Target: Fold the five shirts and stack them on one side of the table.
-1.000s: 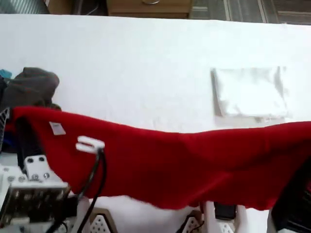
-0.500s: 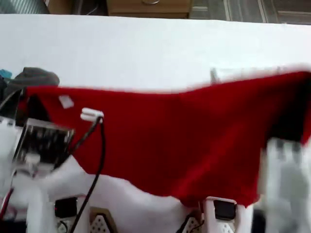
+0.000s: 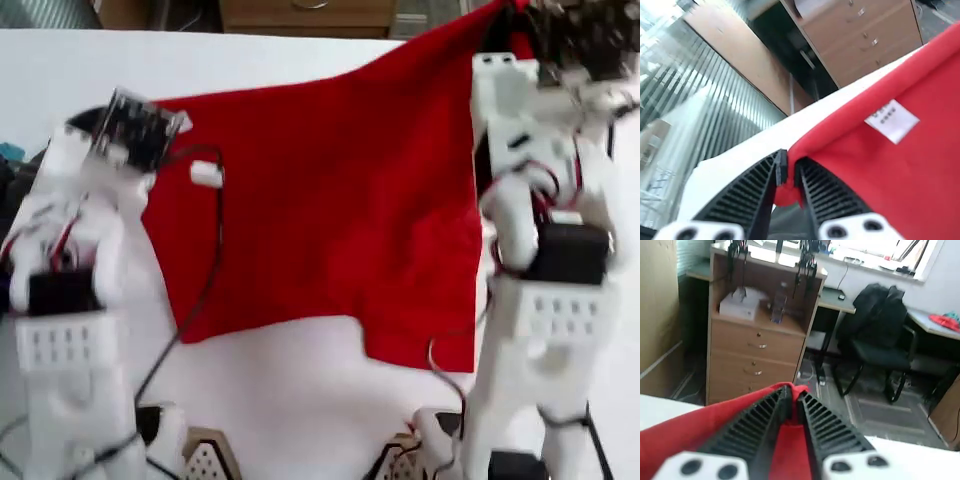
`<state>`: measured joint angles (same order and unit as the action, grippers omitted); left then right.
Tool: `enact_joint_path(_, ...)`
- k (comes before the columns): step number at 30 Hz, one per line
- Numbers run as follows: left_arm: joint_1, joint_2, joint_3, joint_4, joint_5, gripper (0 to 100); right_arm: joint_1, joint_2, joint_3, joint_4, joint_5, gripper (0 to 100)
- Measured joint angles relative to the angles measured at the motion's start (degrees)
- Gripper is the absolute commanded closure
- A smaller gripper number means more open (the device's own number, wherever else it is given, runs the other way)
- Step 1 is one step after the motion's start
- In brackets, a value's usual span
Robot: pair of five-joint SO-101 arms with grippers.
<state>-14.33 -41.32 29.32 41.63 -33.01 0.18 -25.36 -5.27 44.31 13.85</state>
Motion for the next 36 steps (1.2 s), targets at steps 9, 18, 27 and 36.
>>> enact_joint_path(9,1.1,31.2,-21.4,-1.0,0.0,97,-0.2,18.4,0.1,-6.2,0.0,97.8)
enact_joint_path(18,1.1,55.6,-33.2,-1.0,0.5,97,-4.0,33.4,0.1,-13.5,0.0,97.8)
enact_joint_path(27,1.1,62.3,-34.7,-1.2,0.5,97,-5.9,50.0,-13.3,-14.0,0.0,97.8)
enact_joint_path(36,1.1,72.6,-41.8,-1.9,0.5,97,-5.6,75.9,-39.5,-9.1,0.0,97.8)
